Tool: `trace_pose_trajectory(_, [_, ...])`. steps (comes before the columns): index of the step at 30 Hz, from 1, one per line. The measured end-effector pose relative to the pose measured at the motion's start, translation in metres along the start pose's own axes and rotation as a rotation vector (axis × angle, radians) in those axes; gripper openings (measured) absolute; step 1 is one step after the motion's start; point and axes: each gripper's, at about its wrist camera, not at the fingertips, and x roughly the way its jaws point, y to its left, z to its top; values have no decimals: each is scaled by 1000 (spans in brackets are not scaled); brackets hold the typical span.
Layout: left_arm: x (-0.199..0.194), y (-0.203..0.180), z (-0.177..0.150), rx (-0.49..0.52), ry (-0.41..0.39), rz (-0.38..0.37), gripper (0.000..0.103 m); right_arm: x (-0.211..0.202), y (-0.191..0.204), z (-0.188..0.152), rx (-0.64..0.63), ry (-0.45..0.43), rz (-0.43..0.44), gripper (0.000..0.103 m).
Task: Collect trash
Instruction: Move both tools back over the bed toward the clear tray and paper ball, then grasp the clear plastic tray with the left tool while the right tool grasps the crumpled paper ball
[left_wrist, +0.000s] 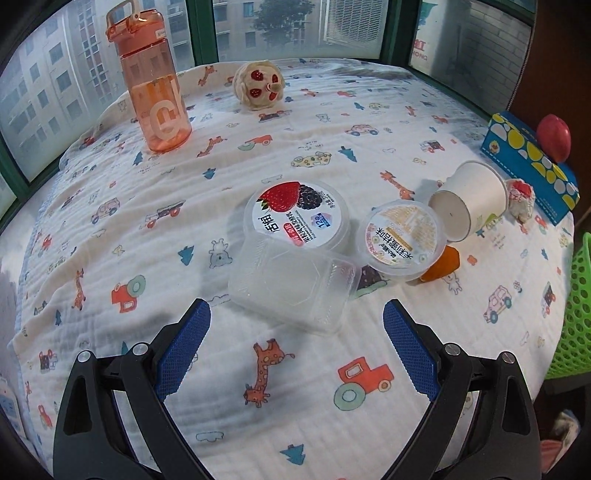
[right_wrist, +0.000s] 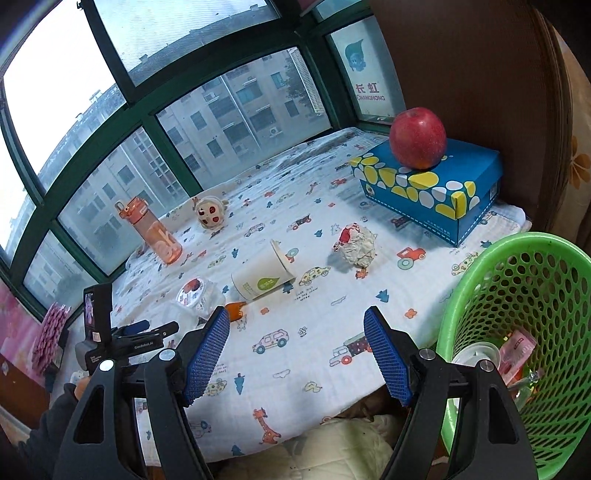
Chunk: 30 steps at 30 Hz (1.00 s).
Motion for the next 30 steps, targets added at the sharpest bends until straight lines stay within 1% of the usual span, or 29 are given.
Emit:
trace_pose_trajectory(6, [12, 0, 3, 22, 17, 10, 93, 11, 5, 1, -7, 21, -2, 73])
trace_pose_trajectory(14, [24, 4, 8, 7, 27, 1, 93, 24, 10, 2, -20, 44, -6, 73])
trace_pose_trajectory(16, [26, 4, 8, 8, 26, -6, 92, 27, 11, 2, -23, 51, -8, 73])
trace_pose_trajectory(19, [27, 4, 7, 15, 25, -17, 80, 33, 13, 1, -30, 62, -10, 73])
trace_pose_trajectory(20, [27, 5, 7, 14, 27, -21, 79, 35, 13, 1, -30, 65, -10, 73])
trace_pose_trajectory(26, [19, 10, 5, 0, 4, -27, 78, 46, 11, 5, -31, 79, -12, 73])
trace_pose_trajectory(30, [6, 14, 4, -12, -15, -37, 78, 60, -3, 13, 9, 102, -25, 73])
